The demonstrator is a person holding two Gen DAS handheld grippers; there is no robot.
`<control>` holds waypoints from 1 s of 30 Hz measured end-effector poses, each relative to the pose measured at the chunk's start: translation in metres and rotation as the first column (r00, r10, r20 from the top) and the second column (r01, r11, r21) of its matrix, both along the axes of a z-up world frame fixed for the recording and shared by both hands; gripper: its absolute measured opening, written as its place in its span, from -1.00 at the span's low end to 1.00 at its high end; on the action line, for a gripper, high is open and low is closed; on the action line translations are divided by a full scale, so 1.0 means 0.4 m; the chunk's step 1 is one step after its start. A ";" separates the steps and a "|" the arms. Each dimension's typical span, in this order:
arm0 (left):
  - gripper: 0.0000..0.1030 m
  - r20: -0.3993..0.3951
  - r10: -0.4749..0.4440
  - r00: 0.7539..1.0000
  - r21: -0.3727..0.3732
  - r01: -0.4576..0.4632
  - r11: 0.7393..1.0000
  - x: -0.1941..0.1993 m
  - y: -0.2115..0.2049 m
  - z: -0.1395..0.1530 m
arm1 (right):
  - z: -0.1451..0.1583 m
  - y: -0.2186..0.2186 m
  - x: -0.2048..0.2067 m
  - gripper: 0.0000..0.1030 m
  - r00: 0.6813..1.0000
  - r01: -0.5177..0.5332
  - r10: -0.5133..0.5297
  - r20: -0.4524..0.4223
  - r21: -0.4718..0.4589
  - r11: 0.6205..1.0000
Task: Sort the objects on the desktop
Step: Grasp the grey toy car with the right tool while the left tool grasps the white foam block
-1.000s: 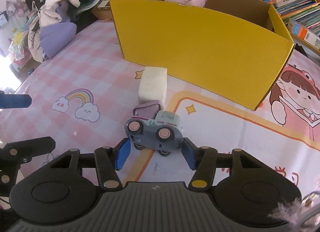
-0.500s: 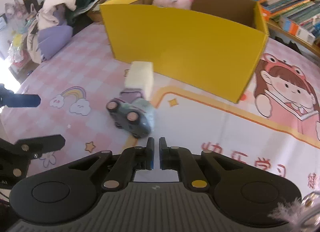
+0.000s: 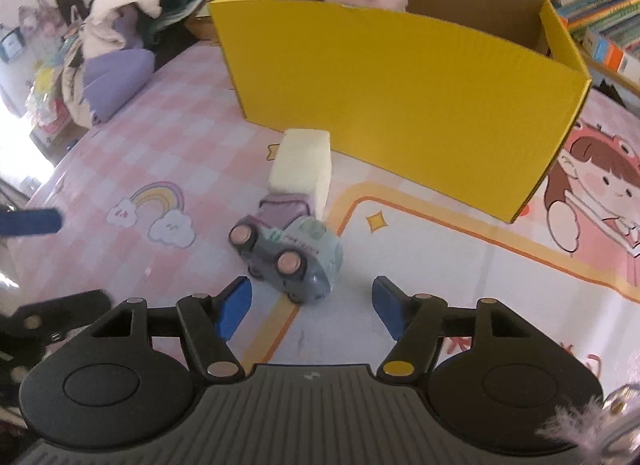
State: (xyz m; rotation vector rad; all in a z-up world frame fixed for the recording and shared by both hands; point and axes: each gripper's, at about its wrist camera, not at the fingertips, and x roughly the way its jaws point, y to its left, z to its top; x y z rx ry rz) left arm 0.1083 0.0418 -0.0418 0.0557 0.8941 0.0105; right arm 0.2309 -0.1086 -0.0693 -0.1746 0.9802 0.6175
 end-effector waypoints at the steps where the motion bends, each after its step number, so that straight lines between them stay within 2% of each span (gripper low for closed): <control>1: 0.65 -0.001 0.015 1.000 0.001 -0.015 1.000 -0.003 0.008 0.001 | -0.001 0.007 0.002 0.28 1.000 -0.001 0.001 0.004 -0.005 1.000; 2: 0.65 -0.001 0.029 1.000 0.001 -0.029 1.000 -0.005 0.015 0.001 | -0.002 0.016 0.002 0.27 1.000 -0.013 0.013 0.012 -0.014 1.000; 5: 0.65 -0.001 0.053 0.999 -0.003 -0.053 0.999 -0.003 0.027 0.003 | -0.002 0.036 -0.007 -0.02 0.997 -0.068 0.070 0.044 -0.036 0.997; 10: 0.65 0.001 0.025 1.000 -0.014 -0.025 1.000 0.014 0.009 -0.002 | 0.007 0.020 -0.020 -0.19 0.994 -0.097 0.099 0.036 -0.053 0.994; 16: 0.65 -0.002 -0.037 0.999 -0.038 0.037 0.999 0.050 -0.033 -0.016 | 0.034 -0.027 -0.048 -0.22 0.992 -0.093 0.099 0.075 -0.072 0.993; 22: 0.65 -0.013 -0.081 0.997 -0.056 0.081 0.995 0.088 -0.078 -0.033 | 0.042 -0.084 -0.047 -0.24 0.994 -0.042 0.049 0.095 -0.080 0.996; 30: 0.64 -0.003 -0.092 0.996 -0.059 0.091 0.994 0.153 -0.115 -0.046 | 0.037 -0.155 -0.031 -0.24 0.996 0.022 -0.013 0.092 -0.097 0.995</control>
